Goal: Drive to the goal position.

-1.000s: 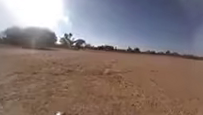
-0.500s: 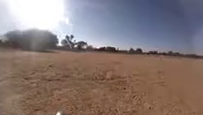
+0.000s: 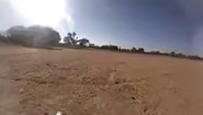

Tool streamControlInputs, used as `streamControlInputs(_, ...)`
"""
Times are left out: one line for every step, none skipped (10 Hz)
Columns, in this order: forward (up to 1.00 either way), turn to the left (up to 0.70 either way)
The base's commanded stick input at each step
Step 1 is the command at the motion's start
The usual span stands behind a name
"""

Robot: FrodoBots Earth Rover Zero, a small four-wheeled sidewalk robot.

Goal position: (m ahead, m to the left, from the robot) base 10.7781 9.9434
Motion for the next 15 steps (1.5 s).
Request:
streamControlInputs(0.70,0.00)
streamControlInputs(0.70,0.00)
streamControlInputs(0.70,0.00)
streamControlInputs(0.70,0.00)
streamControlInputs(0.70,0.00)
streamControlInputs(0.70,0.00)
streamControlInputs(0.70,0.00)
streamControlInputs(0.70,0.00)
streamControlInputs(0.70,0.00)
streamControlInputs(0.70,0.00)
streamControlInputs(0.70,0.00)
streamControlInputs(0.70,0.00)
streamControlInputs(0.70,0.00)
streamControlInputs(0.70,0.00)
streamControlInputs(0.70,0.00)
